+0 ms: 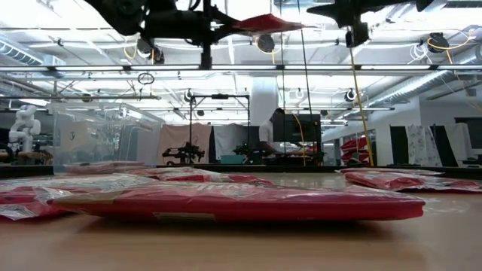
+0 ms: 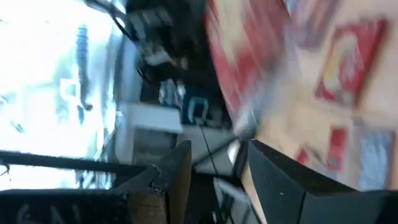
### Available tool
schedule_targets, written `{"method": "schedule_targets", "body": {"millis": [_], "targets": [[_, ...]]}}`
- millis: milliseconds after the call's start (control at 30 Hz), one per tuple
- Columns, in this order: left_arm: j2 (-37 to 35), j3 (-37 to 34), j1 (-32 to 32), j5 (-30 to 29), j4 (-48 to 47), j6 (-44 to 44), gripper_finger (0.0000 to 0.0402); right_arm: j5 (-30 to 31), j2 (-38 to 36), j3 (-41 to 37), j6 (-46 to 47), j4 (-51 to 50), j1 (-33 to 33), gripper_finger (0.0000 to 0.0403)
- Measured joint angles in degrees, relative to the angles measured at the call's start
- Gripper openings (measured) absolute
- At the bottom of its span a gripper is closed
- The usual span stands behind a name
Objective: Sort popcorn bags into baskets
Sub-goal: Put the red popcorn bag into the transparent container
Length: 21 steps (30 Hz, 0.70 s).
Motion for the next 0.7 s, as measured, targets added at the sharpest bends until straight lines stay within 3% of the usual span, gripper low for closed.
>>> {"method": "schedule_targets", "body": {"millis": [167,400,567,700], "targets": [[-1.29,0.00,2.48,5.63,-1.53,0.25,0.0021,-0.77,0.95,-0.04,-0.35,-1.67,0.00,0.0155],[-1.28,0.00,1.93,24.78,-3.20,0.24,0.0026,-0.03,3.59,-0.04,-0.77,-0.93,-0.38,0.0210],[-1.25,0.00,-0.51,27.17,-4.09,0.83,0.0028,-2.46,10.30,-0.04,-0.09,11.28,-0.72,0.0260],[-1.23,0.00,-1.88,26.55,-6.50,2.37,0.0022,-5.69,17.36,-0.04,3.39,25.47,-0.16,0.0273]]}}
